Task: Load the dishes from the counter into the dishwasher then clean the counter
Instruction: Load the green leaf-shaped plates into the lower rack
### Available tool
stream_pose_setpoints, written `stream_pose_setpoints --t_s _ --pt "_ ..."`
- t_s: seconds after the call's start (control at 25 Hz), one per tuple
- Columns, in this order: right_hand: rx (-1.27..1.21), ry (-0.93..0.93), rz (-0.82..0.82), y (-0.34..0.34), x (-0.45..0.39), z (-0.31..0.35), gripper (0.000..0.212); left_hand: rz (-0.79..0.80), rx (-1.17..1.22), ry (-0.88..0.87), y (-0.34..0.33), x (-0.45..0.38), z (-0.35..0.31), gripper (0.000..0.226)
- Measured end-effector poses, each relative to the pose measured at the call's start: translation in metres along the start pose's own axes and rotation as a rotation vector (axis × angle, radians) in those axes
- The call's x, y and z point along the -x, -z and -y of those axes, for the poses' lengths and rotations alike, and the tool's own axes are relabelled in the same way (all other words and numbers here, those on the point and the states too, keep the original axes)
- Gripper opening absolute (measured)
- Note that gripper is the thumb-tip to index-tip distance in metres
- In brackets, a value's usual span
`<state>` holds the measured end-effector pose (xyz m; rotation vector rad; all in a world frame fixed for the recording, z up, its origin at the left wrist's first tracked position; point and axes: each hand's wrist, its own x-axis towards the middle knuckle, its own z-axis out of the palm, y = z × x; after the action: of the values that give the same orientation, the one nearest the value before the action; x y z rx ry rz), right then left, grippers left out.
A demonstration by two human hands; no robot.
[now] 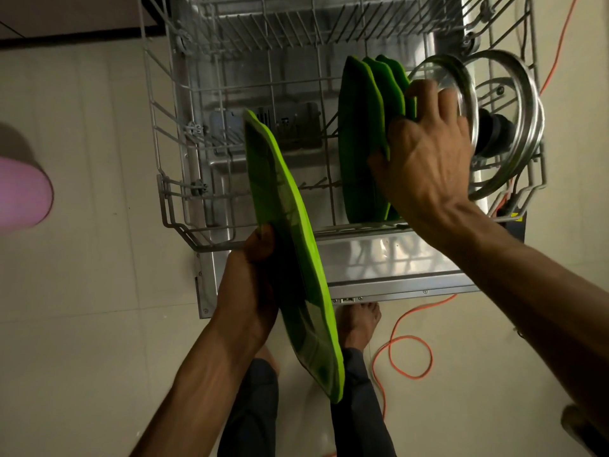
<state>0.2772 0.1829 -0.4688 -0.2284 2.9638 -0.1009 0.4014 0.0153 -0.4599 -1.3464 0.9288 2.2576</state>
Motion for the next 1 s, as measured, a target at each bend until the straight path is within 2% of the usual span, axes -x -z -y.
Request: stream_pose_setpoints --t_s 0.12,0.24,0.32,0.36,0.44,0.48,0.56,0.64,0.72,0.8,0.88,0.92,1.0 --pt "0.013 -0.011 0.055 -0.003 -0.005 -0.001 0.035 -0.020 -0.003 0.020 -0.002 0.002 -0.001 0.045" --pt "-0.084 -0.003 0.002 0.012 0.000 -0.002 0.037 -0.041 -0.059 0.008 -0.004 0.002 -0.003 0.036" --pt "-0.368 -0.044 -0.019 0.038 0.015 0.000 0.036 -0.052 -0.105 -0.030 -0.006 0.001 -0.004 0.027" --pt "-0.589 -0.083 0.067 0.053 0.028 0.004 0.037 -0.070 -0.117 -0.043 -0.006 0.000 -0.005 0.024" --pt "-1.021 -0.135 0.338 0.080 0.058 0.014 0.041 -0.082 -0.142 -0.056 -0.011 0.001 -0.005 0.023" --pt "-1.121 -0.104 0.430 0.089 0.073 0.018 0.038 -0.070 -0.162 -0.061 -0.017 0.003 -0.005 0.022" --pt "-1.077 -0.006 0.433 0.093 0.096 0.016 0.026 -0.056 -0.243 -0.106 -0.031 0.007 -0.003 0.024" --pt "-0.923 -0.037 0.305 0.090 0.105 0.009 0.021 -0.075 -0.385 -0.226 -0.046 0.012 0.001 0.025" --pt "-0.824 -0.127 0.151 0.087 0.099 -0.001 0.018 -0.072 -0.646 -0.439 -0.062 0.022 0.009 0.046" --pt "-0.741 -0.163 0.008 0.084 0.082 -0.010 0.017 0.028 -0.900 -0.688 -0.078 0.035 0.022 0.061" --pt "-0.696 -0.167 -0.075 0.081 0.061 -0.016 0.025 0.231 -0.883 -0.800 -0.097 0.045 0.038 0.054" --pt "-0.660 -0.160 -0.098 0.081 0.050 -0.017 0.029 0.297 -0.808 -0.773 -0.104 0.048 0.042 0.049" --pt "-0.542 -0.135 -0.099 0.083 0.032 -0.014 0.033 0.316 -0.708 -0.698 -0.113 0.044 0.045 0.044"
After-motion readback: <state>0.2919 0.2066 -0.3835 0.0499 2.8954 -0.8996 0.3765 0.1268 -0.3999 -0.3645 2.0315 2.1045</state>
